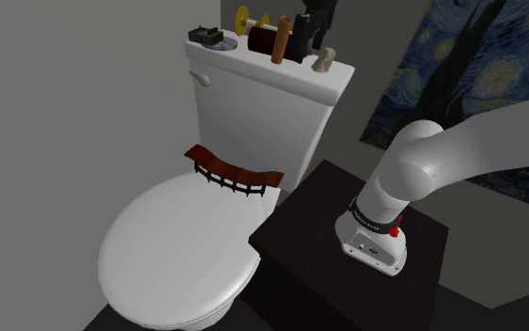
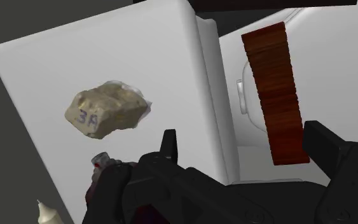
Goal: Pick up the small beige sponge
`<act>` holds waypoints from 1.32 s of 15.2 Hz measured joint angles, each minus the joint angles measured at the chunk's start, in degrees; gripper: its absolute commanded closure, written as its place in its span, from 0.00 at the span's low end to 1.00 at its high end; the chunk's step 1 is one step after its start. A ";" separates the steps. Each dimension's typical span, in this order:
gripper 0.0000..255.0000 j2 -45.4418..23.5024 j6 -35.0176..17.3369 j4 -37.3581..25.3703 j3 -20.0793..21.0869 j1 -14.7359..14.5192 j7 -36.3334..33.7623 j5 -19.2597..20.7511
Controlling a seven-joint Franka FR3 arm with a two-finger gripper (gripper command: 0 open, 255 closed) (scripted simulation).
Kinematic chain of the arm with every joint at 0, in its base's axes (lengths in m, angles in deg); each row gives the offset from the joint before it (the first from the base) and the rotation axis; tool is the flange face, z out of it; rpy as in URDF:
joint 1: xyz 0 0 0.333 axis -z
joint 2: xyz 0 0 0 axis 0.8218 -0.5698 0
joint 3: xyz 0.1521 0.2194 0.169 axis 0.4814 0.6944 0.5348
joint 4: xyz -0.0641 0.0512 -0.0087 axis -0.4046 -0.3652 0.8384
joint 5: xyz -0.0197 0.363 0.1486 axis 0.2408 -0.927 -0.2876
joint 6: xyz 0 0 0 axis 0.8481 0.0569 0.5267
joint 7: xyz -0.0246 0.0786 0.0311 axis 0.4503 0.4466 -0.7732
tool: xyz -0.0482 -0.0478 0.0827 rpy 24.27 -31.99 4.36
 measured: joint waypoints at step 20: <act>1.00 1.15 -6.67 2.66 -22.95 1.32 19.67 -4.37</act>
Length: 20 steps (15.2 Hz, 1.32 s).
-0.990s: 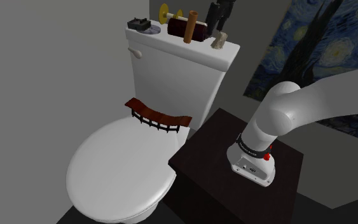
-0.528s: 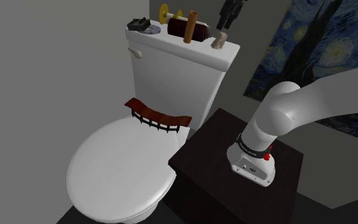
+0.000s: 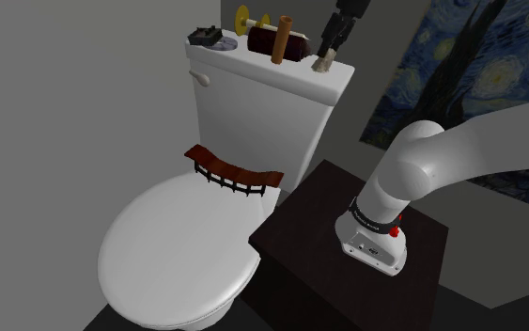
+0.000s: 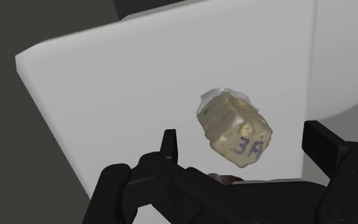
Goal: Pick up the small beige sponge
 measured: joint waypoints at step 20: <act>1.00 -1.84 5.93 -7.86 0.74 -0.83 -0.73 -0.90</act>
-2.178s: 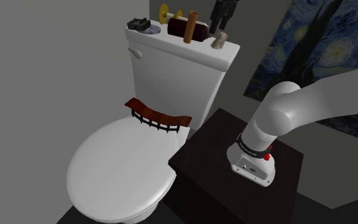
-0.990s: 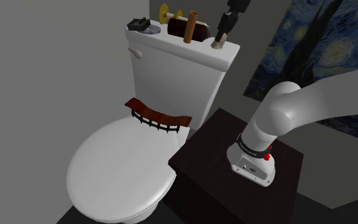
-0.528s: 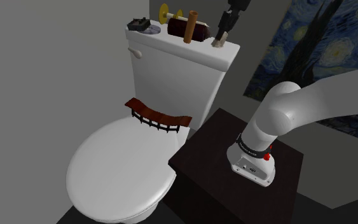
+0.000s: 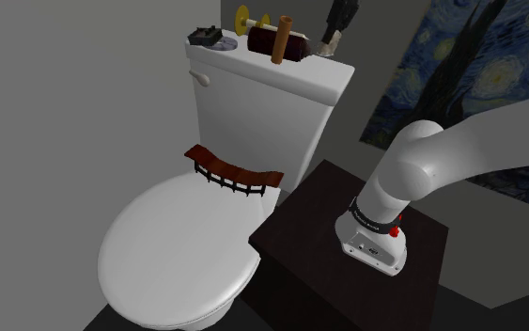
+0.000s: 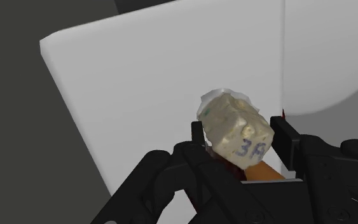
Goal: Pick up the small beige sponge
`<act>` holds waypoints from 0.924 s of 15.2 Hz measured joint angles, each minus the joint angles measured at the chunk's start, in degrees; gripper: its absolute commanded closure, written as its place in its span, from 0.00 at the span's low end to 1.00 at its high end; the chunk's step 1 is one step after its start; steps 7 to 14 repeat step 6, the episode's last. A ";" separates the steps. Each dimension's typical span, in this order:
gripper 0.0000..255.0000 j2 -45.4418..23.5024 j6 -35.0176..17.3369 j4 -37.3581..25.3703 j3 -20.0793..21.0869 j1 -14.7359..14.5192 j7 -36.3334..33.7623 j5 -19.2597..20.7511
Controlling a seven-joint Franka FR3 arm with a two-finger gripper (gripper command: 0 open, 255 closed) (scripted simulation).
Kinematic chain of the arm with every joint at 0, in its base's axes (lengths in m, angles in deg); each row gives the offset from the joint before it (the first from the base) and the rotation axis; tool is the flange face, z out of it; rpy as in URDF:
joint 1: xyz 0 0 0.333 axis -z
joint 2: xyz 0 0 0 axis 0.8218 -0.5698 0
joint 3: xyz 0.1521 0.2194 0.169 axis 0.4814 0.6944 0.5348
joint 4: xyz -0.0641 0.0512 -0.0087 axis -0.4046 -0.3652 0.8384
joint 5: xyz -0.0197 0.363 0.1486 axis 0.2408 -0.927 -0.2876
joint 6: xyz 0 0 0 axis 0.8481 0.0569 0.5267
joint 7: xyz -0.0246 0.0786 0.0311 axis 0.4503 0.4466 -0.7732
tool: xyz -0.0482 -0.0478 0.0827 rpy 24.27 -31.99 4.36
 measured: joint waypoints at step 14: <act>1.00 -1.41 3.67 -5.09 0.24 -0.49 -0.32 -0.50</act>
